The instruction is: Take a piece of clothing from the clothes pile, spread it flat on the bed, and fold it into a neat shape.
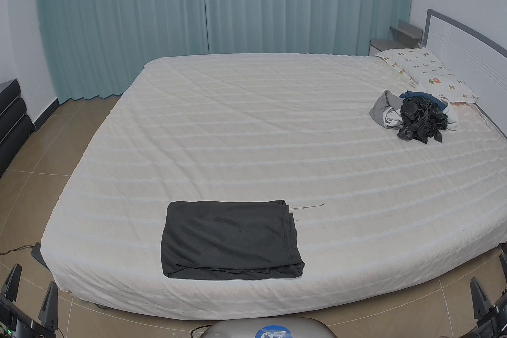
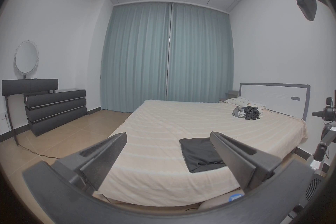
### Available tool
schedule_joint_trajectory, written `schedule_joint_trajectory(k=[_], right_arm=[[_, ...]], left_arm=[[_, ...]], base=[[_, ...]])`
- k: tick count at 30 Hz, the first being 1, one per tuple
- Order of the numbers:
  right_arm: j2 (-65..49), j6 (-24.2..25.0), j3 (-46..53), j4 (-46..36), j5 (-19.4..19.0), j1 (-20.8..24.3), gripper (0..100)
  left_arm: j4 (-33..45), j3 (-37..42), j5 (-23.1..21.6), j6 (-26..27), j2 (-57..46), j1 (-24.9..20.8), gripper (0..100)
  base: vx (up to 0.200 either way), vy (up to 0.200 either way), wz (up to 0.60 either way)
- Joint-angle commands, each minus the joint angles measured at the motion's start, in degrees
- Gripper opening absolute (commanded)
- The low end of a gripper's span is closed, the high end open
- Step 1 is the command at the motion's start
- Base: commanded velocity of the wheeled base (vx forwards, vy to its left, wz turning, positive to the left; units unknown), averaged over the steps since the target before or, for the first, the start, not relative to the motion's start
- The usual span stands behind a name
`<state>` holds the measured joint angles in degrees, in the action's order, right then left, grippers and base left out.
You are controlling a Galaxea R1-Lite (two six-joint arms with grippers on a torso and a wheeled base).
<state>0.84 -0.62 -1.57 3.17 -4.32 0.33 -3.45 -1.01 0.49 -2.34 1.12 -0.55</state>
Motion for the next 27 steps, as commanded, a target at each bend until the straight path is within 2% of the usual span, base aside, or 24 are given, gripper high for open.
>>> schedule_joint_trajectory(k=[1, 2, 9, 12, 15, 16, 21, 23, 24, 25, 27], right_arm=[[-0.8, -3.3, 1.6, 1.6, 0.1, 0.0, 100], [-0.8, -3.2, 1.6, 1.0, 0.2, 0.0, 100], [-0.8, -0.8, 1.6, 1.0, 0.4, 0.0, 100], [-0.8, 0.4, 1.6, 1.0, 0.9, 0.0, 100], [-0.7, -0.6, 1.6, -1.4, 2.9, -0.2, 100], [-0.8, 0.4, 0.3, -6.9, 5.3, -0.3, 100], [-0.7, 0.6, 0.9, -5.2, 5.5, -0.5, 100], [-0.8, 1.8, 1.5, -3.3, 6.1, -0.4, 100], [-0.8, 1.8, 1.5, -3.3, 6.1, -0.4, 100], [-0.8, 2.4, 1.6, -3.1, 6.2, -0.3, 100], [-0.8, 2.2, 1.6, -3.2, 6.2, -0.3, 100]], left_arm=[[0.5, 1.0, -3.1, 1.1, -0.3, 0.0, 100], [0.5, 1.0, -6.3, 0.7, -0.3, 0.0, 100], [0.5, 1.0, -14.6, 0.7, -0.3, 0.0, 100], [0.5, 1.0, -14.8, 0.4, -0.3, 0.0, 100], [0.4, 1.0, -14.6, 0.1, -0.3, 0.0, 100], [0.3, 1.0, -14.1, 0.0, -0.3, 0.0, 100], [0.1, 1.0, -10.8, -0.4, -0.3, 0.1, 100], [0.1, 1.0, -6.6, -0.6, -0.3, 0.0, 100], [0.1, 1.0, -6.2, -0.6, -0.3, 0.0, 100], [0.2, 1.0, -1.0, -0.6, -0.4, 0.1, 100], [3.1, 1.0, 2.6, -0.6, -0.6, 0.2, 100]], base=[[0.000, 0.000, 0.00], [0.000, 0.000, 0.00], [0.000, 0.000, 0.00], [0.000, 0.000, 0.00], [0.000, 0.000, 0.00], [0.000, 0.000, 0.00], [0.000, 0.000, 0.00], [0.000, 0.000, 0.00], [0.000, 0.000, 0.00], [0.000, 0.000, 0.00], [0.000, 0.000, 0.00]])
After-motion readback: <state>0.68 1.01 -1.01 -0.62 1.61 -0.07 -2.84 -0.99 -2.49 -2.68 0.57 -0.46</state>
